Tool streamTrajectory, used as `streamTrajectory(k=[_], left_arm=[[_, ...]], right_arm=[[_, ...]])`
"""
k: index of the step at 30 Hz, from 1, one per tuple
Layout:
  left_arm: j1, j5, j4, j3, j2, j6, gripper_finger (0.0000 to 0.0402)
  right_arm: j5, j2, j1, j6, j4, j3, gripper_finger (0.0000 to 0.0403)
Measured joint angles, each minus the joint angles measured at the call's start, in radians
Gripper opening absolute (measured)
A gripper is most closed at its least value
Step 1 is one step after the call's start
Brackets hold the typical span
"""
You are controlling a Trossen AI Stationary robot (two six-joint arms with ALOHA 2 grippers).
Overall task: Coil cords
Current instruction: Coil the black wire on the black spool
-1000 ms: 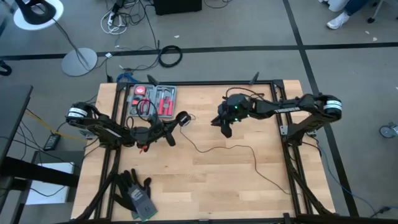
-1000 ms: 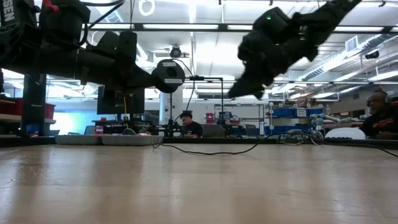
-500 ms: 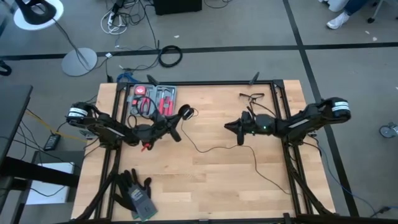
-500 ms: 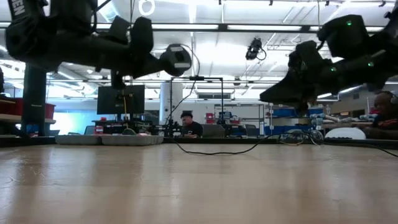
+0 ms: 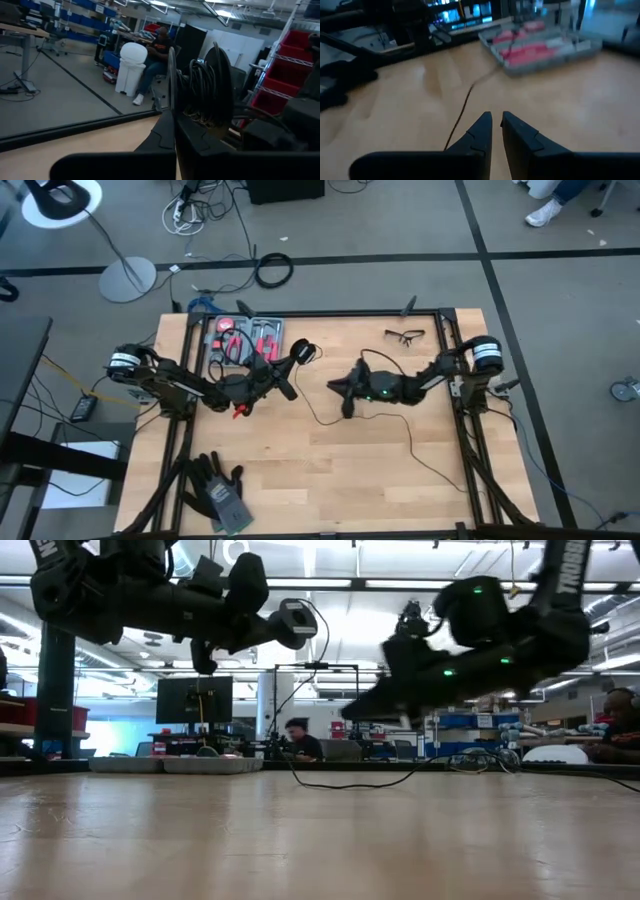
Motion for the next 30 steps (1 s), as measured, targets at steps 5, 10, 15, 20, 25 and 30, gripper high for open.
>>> streamTrajectory(k=[5, 10, 15, 20, 25, 30], left_arm=[[-0.002, 0.010, -0.012, 0.000, 0.000, -0.001, 0.0000], [-0.002, 0.046, -0.008, 0.000, 0.000, 0.004, 0.0000], [-0.002, 0.059, -0.008, 0.000, 0.000, 0.004, 0.0000], [-0.002, 0.061, -0.009, 0.000, 0.000, 0.006, 0.0000], [-0.002, 0.061, -0.011, 0.000, 0.000, 0.010, 0.0000], [-0.002, 0.061, -0.016, 0.000, 0.000, 0.012, 0.0000]], right_arm=[[-0.002, 0.053, -0.029, -0.146, 0.024, 0.126, 0.0046], [0.003, 0.053, -0.069, -0.157, 0.023, 0.157, 0.0064], [0.000, 0.052, -0.107, -0.159, 0.053, 0.158, 0.0090], [0.000, 0.051, -0.117, -0.161, 0.097, 0.158, 0.0110], [-0.014, 0.051, -0.118, -0.161, 0.113, 0.158, 0.0114], [-0.056, 0.051, -0.109, -0.160, 0.108, 0.158, 0.0113]])
